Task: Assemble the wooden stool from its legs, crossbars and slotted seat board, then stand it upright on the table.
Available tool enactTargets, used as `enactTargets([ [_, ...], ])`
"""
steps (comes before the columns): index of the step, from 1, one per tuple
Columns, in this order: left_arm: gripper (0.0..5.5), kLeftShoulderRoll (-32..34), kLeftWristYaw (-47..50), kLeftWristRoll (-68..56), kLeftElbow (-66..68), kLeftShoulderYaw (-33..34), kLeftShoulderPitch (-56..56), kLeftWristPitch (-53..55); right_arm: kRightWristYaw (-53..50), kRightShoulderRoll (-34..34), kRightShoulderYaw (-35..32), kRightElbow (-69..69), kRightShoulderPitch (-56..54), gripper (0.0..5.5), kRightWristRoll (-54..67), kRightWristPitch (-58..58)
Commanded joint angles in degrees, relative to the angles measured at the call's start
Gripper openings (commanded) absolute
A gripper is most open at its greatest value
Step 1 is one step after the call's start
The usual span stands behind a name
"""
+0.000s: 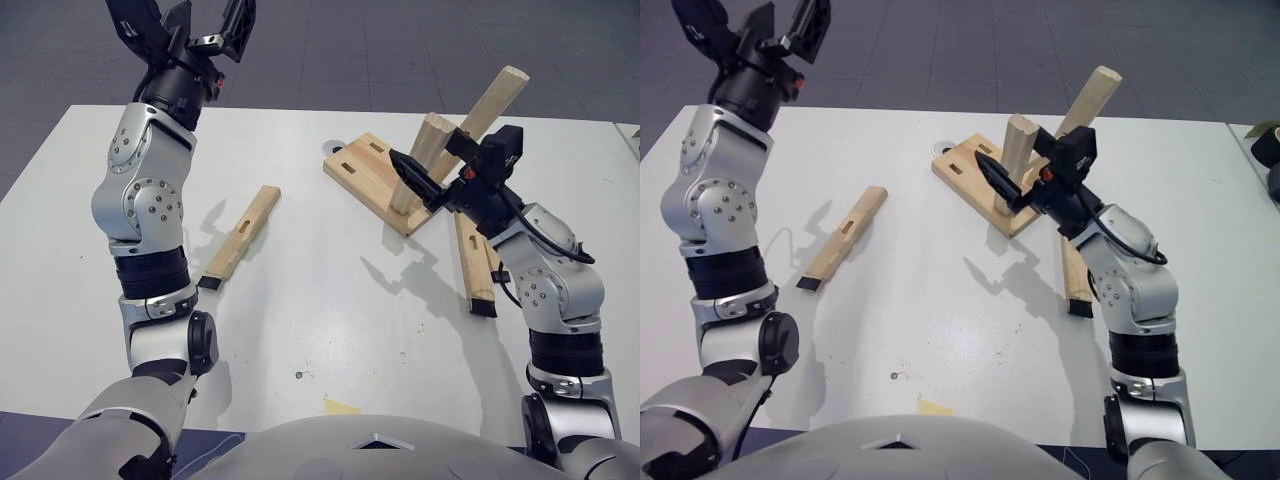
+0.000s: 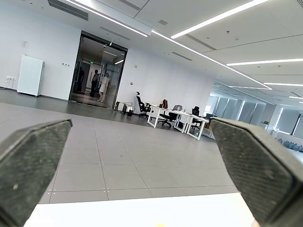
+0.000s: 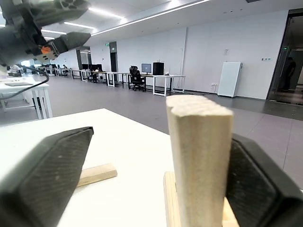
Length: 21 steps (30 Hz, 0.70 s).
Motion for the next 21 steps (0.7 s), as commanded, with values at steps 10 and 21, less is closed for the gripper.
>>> enactTargets([
  [10, 5.4, -0.8, -0.5, -0.7, -1.6, -0.4, 1.3, 1.0, 0.0, 2.6, 0.9, 3.9, 0.4, 2.26, -7.9, -5.3],
  [21, 5.4, -0.2, -2.3, -0.7, -1.2, -0.7, 0.9, 0.6, 13.3, -0.5, 0.4, 1.3, 0.3, 1.08, 2.7, 2.1],
])
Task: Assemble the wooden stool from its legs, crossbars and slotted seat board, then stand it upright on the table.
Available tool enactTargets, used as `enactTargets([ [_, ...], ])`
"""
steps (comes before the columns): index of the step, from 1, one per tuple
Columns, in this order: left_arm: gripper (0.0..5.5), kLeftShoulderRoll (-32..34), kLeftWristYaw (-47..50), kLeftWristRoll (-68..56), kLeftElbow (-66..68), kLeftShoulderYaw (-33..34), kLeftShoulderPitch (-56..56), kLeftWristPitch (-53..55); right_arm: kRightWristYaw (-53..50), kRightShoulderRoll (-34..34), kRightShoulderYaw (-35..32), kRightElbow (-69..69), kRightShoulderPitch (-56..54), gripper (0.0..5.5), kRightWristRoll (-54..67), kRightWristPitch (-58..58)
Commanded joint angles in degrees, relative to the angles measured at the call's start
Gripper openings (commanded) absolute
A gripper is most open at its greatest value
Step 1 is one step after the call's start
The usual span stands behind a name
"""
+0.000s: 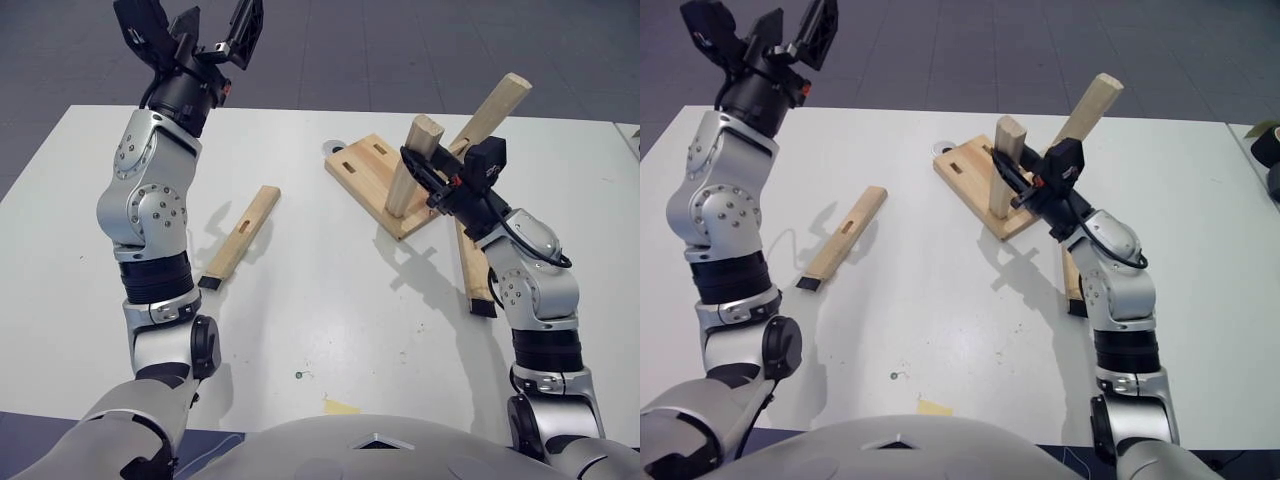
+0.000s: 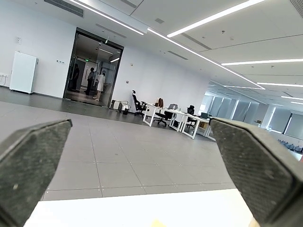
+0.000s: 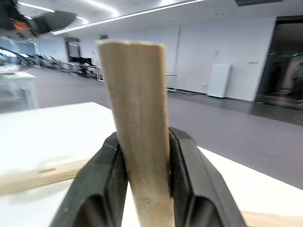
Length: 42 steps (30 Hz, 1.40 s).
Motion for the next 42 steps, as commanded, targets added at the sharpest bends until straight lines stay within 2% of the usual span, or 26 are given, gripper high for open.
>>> enactTargets([
  [1, 5.4, 0.8, -1.8, 0.0, 0.4, -0.3, -0.3, 0.2, 12.4, -5.2, 0.2, -3.2, 0.4, 1.08, 9.2, 7.1],
  [5, 5.4, 0.9, -2.7, 0.2, 0.6, -0.5, -0.3, 0.2, 21.0, -12.4, -0.6, -2.8, 0.0, 1.08, 11.9, 11.9],
  [8, 5.4, 0.7, -2.9, 0.1, 0.4, -0.7, -0.2, 0.4, 23.3, -15.2, -1.1, -1.7, -1.1, 1.08, 11.1, 12.3],
  [17, 5.4, 0.8, -3.2, 0.2, 0.7, -0.8, -0.5, 1.0, 26.6, -16.5, -5.0, -2.0, 1.7, 1.08, 21.5, 21.9],
  [20, 5.4, 0.7, -3.1, 0.0, 0.3, -0.8, -0.2, 1.2, 24.7, -17.0, -3.6, -0.6, 1.4, 1.08, 14.9, 17.4],
  [21, 5.4, 0.6, -3.1, 0.1, 0.3, -0.8, -0.2, 1.2, 22.5, -16.4, -3.5, 0.4, 0.3, 1.45, 12.6, 15.8],
  [22, 5.4, 0.6, -3.1, 0.1, 0.2, -0.9, -0.1, 1.2, 20.8, -15.6, -3.8, 1.1, -0.6, 1.5, 11.4, 14.5],
  [28, 5.4, 0.9, -3.3, 0.2, 0.5, -1.2, -0.3, 1.6, 18.8, -13.0, -7.6, -0.9, -2.5, 2.59, 17.6, 17.3],
  [34, 5.4, 1.2, -3.5, -0.6, 0.0, -0.9, -0.4, 2.1, 7.5, -7.0, -17.8, -6.9, -8.4, 3.38, 37.4, 20.9],
  [36, 5.4, 1.2, -3.5, -0.8, -0.1, -1.0, -0.4, 2.2, 3.6, -6.0, -19.4, -9.8, -9.9, 3.74, 44.0, 21.5],
  [39, 5.4, 1.3, -3.6, -0.8, -0.1, -1.2, -0.4, 2.3, -0.9, -5.3, -18.7, -14.5, -9.9, 4.18, 51.4, 23.1],
  [42, 5.4, 1.4, -3.7, -0.6, 0.4, -1.2, -0.6, 2.2, -3.2, -5.2, -13.2, -18.2, -5.3, 4.57, 51.6, 26.3],
])
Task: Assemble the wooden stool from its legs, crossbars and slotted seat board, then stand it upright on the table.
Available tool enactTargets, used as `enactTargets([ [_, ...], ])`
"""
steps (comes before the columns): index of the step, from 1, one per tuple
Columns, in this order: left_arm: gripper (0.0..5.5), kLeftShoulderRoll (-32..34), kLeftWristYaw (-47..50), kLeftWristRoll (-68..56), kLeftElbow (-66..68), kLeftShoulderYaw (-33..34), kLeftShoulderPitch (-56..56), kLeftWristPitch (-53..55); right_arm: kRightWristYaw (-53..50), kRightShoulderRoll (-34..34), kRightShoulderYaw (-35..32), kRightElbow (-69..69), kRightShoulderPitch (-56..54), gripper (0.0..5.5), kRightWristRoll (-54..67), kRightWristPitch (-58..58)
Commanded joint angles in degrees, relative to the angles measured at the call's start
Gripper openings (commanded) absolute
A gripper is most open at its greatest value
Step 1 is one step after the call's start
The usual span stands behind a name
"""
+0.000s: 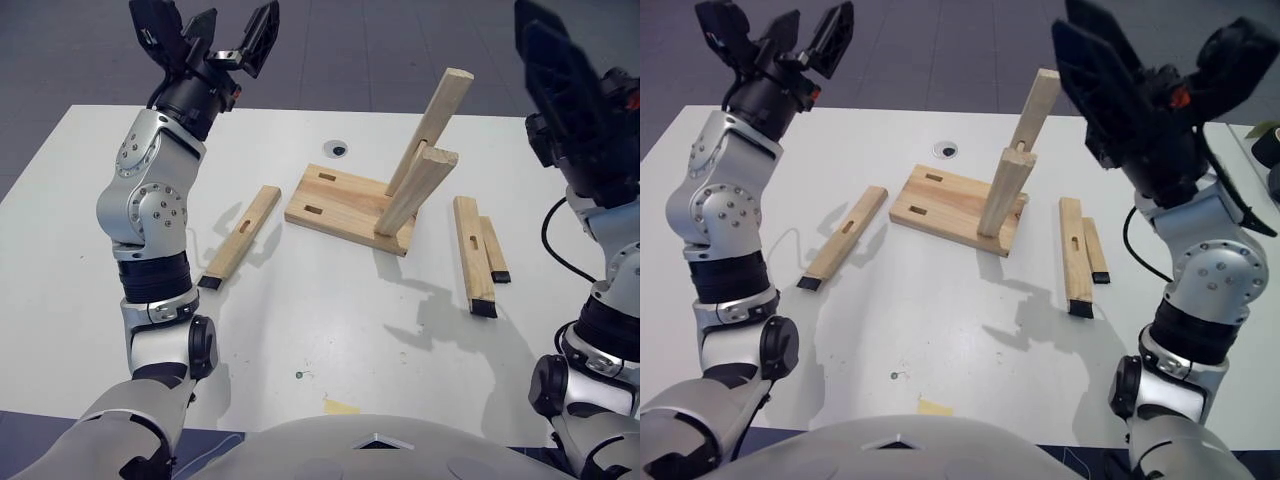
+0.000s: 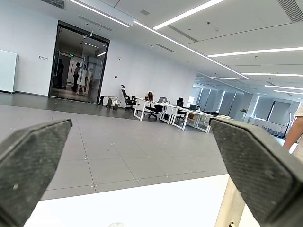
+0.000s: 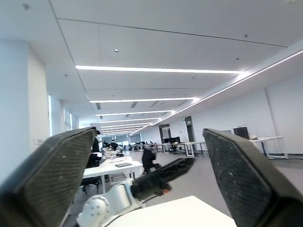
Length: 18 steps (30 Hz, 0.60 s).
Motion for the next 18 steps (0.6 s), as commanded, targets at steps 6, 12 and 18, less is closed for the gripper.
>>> enactTargets([
  [6, 5.4, 0.1, 0.0, 0.3, 0.3, 0.1, -0.1, 0.3, -14.5, 5.9, 13.0, -0.3, 9.8, 5.37, -6.3, 4.4],
  [12, 5.4, -0.1, 0.6, 0.6, 0.4, 0.0, 0.0, 0.1, -21.5, 6.3, 13.6, 7.1, 9.1, 5.37, -22.4, -2.0],
  [18, 5.4, -0.6, 0.6, 0.6, 0.1, -0.4, 0.6, 0.0, -16.0, 6.2, 10.7, 8.9, 3.2, 5.37, -30.5, -12.4],
])
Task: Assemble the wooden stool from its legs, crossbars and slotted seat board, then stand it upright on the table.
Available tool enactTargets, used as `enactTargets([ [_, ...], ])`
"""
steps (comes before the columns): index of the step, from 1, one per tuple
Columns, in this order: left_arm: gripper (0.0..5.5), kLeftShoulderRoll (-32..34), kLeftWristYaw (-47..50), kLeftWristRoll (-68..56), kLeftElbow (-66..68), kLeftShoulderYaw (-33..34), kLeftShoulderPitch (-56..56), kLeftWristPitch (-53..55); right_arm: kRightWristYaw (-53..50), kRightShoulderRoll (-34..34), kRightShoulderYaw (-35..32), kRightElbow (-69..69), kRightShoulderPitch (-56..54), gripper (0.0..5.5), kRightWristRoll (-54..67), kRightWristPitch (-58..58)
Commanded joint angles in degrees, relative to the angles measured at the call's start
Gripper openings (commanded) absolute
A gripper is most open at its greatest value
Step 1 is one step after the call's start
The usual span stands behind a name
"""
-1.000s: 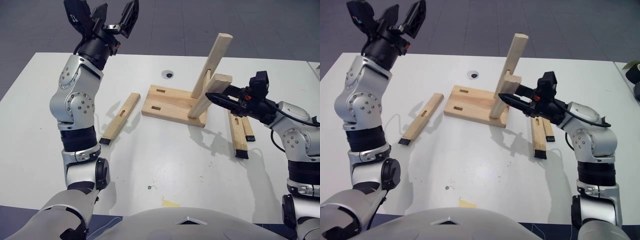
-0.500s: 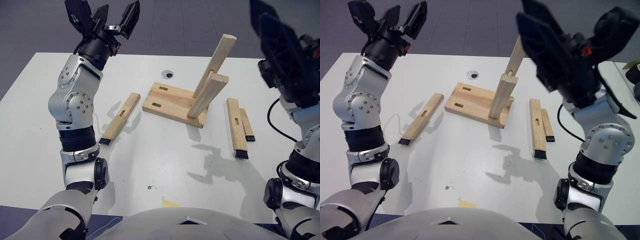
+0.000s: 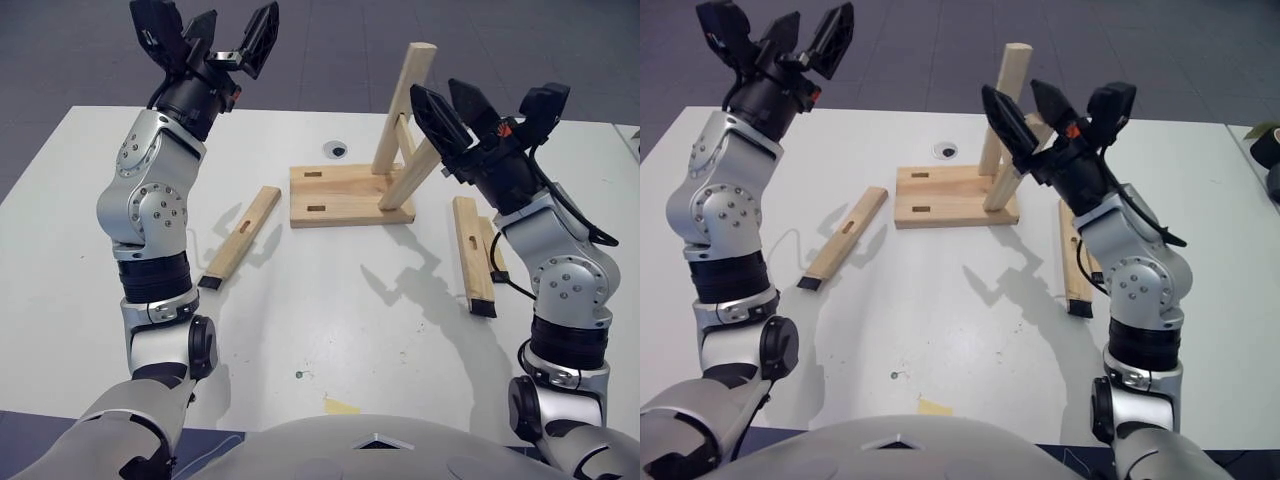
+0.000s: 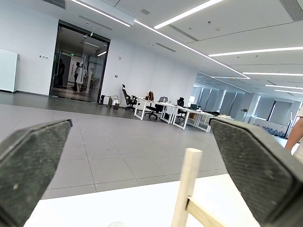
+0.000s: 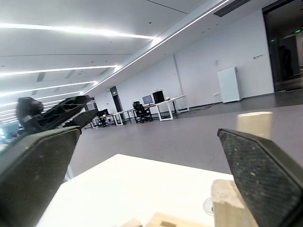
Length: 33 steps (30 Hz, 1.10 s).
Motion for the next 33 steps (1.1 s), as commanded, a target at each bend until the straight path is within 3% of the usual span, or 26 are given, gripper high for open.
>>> enactTargets([
  [1, 5.4, -0.5, 0.2, 0.3, -0.2, -0.2, 0.7, 0.1, 0.5, 1.6, -1.3, 3.0, -2.4, 5.37, -3.4, -3.3],
  [11, 5.4, -0.6, 0.1, 0.8, 0.3, -0.2, 0.7, -0.3, 5.7, 4.5, 5.0, 0.1, 2.5, 5.37, 3.5, 6.8],
  [14, 5.4, -0.7, 0.1, 0.9, 0.9, -0.2, 0.3, -0.5, 0.6, 5.6, 7.7, 7.8, 2.4, 5.37, -3.6, 8.6],
  [18, 5.4, -0.7, 0.1, 1.0, 1.2, -0.3, 0.2, -0.6, -3.4, 7.0, 5.9, 18.7, -1.4, 5.37, -12.6, 2.8],
  [21, 5.4, -0.6, 0.1, 0.9, 1.4, -0.3, -0.1, -0.6, -3.5, 5.0, 4.4, 21.5, -3.2, 5.37, -19.6, -4.6],
  [25, 5.4, -0.8, 0.2, 1.1, 1.0, -0.4, 0.6, -0.7, -2.7, 7.7, 2.2, 21.2, -4.2, 5.37, -20.6, -8.9],
  [30, 5.4, -1.1, 0.2, 1.3, 0.8, -0.5, 0.7, -0.6, 1.1, 5.9, 12.4, 21.2, -0.8, 5.37, -30.1, -7.8],
  [33, 5.4, -0.8, -0.1, 1.6, 0.8, -0.6, 0.9, -0.5, 0.3, 6.4, 14.3, 26.4, -1.7, 5.37, -35.0, -8.8],
])
